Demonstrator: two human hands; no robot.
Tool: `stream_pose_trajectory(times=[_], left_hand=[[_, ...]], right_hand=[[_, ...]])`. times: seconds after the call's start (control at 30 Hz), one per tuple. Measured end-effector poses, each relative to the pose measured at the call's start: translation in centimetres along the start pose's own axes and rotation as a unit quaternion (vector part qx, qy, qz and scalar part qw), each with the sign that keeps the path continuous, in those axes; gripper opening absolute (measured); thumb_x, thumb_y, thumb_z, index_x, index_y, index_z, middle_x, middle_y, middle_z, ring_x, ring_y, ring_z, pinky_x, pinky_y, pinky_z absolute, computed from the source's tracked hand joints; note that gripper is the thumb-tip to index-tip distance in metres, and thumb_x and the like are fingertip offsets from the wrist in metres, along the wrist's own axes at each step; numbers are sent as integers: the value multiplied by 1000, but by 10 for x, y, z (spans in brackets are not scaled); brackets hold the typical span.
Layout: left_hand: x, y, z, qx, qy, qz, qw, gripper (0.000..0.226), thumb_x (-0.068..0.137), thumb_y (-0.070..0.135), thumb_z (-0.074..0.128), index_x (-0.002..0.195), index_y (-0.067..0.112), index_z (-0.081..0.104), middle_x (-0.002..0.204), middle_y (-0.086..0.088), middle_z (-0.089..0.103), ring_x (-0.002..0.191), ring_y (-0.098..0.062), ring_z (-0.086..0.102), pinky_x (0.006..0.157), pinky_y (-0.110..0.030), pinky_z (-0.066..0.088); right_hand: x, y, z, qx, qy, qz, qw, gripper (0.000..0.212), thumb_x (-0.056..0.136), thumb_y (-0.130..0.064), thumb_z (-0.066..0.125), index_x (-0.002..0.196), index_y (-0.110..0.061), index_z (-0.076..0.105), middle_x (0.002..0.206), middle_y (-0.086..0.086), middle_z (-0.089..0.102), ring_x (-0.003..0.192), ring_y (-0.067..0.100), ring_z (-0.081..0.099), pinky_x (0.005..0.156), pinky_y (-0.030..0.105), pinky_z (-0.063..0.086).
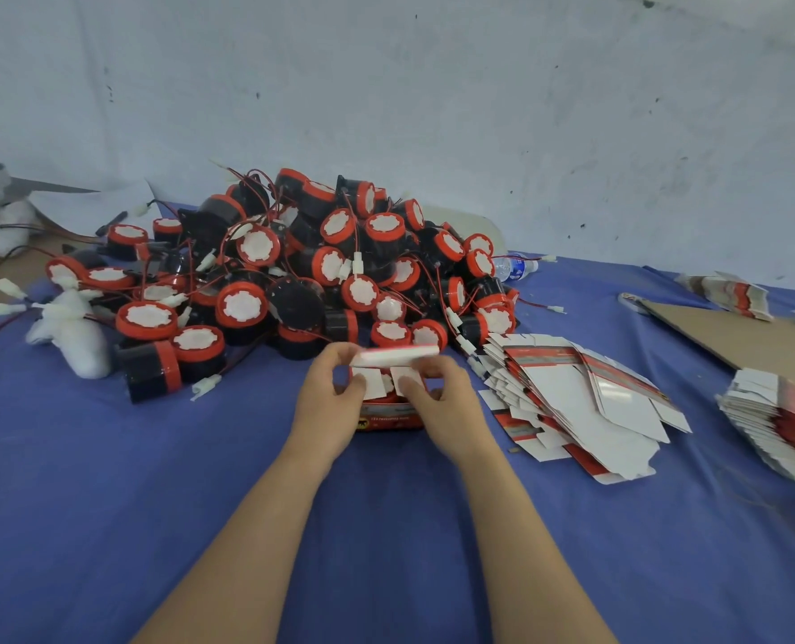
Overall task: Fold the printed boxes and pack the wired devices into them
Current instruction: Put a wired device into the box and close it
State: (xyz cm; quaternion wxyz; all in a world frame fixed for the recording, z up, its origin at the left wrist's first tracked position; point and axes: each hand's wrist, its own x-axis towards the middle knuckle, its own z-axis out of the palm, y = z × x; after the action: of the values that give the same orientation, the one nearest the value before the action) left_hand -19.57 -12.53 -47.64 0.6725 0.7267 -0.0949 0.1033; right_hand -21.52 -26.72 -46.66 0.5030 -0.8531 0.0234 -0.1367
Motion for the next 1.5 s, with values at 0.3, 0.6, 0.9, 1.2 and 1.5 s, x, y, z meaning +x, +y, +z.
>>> stream_pose_trajectory(times=[0.3,0.6,0.9,1.2,1.5], left_hand=[[-5,3,-4,59,-73,14,996,17,93,36,59,108,28,61,110,14,58,97,-6,58,76,-13,47],[-4,0,-7,119,-38,68,990,27,92,20,60,115,36,57,106,25,49,93,-4,55,68,-6,45],[-3,2,-5,125,-54,43,990,34,93,11,53,122,26,62,136,7,45,115,-4,44,92,-21,44],[-5,8,-3,116,-53,5,992,26,97,22,52,119,29,64,143,7,44,116,-3,42,93,-21,42],[-5,8,8,108,-9,-120,987,53,99,25,49,147,16,29,134,0,46,104,-11,47,81,-26,40]], right_hand=[[-4,0,-7,-27,-24,-52,998,41,93,-8,52,125,-34,54,127,-2,49,108,7,51,83,9,41],[-7,-4,-18,85,-88,-2,993,30,97,-29,53,126,-34,55,113,-7,60,95,4,57,69,8,46],[-8,-8,-14,89,-75,15,993,21,100,-30,47,117,-38,57,109,-22,55,94,-3,55,64,4,43],[-6,-8,-14,81,-86,42,992,23,100,-30,47,119,-38,57,107,-24,53,96,-1,53,68,8,44],[-6,-8,-4,87,-37,136,986,45,101,-28,44,145,-20,37,134,3,52,118,18,52,95,31,47]])
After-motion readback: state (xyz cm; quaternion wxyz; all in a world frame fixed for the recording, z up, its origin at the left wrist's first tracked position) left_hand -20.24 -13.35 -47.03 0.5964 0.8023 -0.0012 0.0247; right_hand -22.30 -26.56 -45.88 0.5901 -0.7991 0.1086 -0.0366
